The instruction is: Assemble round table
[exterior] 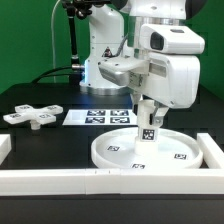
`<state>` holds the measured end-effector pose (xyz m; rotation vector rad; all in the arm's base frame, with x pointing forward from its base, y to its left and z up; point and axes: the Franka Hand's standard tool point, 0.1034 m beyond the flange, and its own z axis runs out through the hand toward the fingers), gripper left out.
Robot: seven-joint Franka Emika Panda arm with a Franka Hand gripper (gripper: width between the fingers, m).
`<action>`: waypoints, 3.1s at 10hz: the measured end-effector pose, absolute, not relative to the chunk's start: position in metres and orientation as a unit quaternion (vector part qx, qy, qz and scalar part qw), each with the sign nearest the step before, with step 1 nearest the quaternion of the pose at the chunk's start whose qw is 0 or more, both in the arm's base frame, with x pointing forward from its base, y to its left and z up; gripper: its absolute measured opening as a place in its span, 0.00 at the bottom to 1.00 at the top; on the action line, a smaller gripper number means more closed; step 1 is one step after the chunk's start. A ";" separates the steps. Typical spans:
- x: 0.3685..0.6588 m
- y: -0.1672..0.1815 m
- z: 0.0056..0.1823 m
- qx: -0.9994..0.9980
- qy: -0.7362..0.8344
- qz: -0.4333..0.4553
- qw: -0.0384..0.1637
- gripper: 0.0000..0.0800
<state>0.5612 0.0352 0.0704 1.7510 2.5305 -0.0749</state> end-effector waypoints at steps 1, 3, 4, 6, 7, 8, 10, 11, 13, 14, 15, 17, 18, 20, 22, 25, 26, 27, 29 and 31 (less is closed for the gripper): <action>0.561 0.035 0.070 0.569 0.822 -0.024 0.032 0.51; 0.561 0.035 0.070 0.579 0.815 -0.024 0.032 0.51; 0.561 0.035 0.070 0.595 0.802 -0.025 0.031 0.51; 0.557 0.034 0.069 0.680 0.732 -0.033 0.023 0.51; 0.556 0.034 0.068 0.730 0.682 -0.039 0.021 0.51; 0.556 0.034 0.068 0.758 0.650 -0.043 0.019 0.51; 0.557 0.034 0.068 0.792 0.608 -0.041 0.023 0.51; 0.557 0.034 0.068 0.813 0.580 -0.040 0.024 0.51; 0.557 0.034 0.068 0.863 0.504 -0.038 0.027 0.51; 0.556 0.034 0.068 0.886 0.462 -0.036 0.025 0.51; 0.555 0.034 0.068 0.917 0.397 -0.033 0.021 0.51; 0.554 0.035 0.068 0.956 0.293 -0.030 0.013 0.51; 0.554 0.035 0.068 0.976 0.217 -0.028 0.005 0.51; 0.554 0.037 0.068 0.995 0.093 -0.026 -0.003 0.51; 0.554 0.037 0.068 0.999 0.025 -0.026 -0.002 0.51; 0.554 0.039 0.067 0.996 -0.085 -0.027 -0.005 0.51; 0.554 0.040 0.067 0.992 -0.120 -0.028 -0.006 0.51; 0.554 0.040 0.067 0.988 -0.154 -0.029 -0.008 0.51; 0.554 0.041 0.067 0.963 -0.267 -0.032 -0.025 0.51; 0.555 0.043 0.067 0.919 -0.391 -0.031 -0.042 0.51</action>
Offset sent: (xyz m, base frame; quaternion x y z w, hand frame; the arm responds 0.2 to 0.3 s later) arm 0.0000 0.0000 0.0000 0.0000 0.0000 0.0650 0.9979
